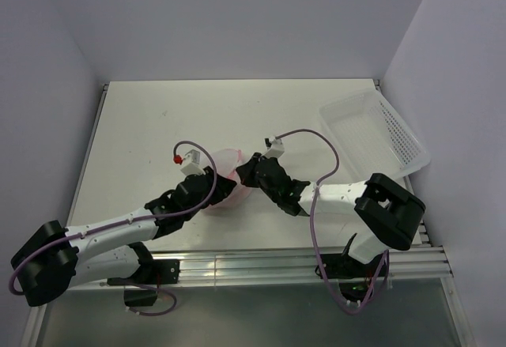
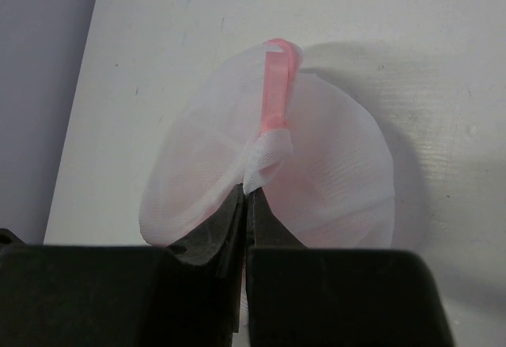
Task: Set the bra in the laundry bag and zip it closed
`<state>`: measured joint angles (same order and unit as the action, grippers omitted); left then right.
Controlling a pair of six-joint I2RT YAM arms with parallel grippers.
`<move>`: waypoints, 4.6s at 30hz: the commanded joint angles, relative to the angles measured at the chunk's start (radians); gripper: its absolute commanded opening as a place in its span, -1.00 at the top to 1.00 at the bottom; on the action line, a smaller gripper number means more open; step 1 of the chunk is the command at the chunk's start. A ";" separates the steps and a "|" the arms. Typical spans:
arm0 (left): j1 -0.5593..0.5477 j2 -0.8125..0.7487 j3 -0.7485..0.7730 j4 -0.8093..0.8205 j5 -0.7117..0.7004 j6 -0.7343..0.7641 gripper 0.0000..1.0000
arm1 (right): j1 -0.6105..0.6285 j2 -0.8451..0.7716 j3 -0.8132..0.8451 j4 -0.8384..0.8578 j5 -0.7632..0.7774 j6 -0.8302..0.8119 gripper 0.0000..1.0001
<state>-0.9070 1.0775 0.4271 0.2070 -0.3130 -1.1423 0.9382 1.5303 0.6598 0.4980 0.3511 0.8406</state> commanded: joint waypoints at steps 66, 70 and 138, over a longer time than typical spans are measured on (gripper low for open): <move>-0.012 -0.089 -0.060 0.055 -0.046 0.023 1.00 | -0.024 -0.087 -0.020 0.091 -0.036 -0.025 1.00; -0.012 -0.155 -0.102 0.009 -0.041 0.016 1.00 | -0.087 -0.098 -0.012 0.128 -0.113 0.008 1.00; -0.006 0.153 0.044 0.387 -0.049 0.035 1.00 | -0.159 -0.145 -0.097 0.198 -0.205 0.060 1.00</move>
<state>-0.9138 1.2285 0.4713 0.5419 -0.3653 -1.1118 0.7727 1.4048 0.5663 0.6472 0.1371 0.8978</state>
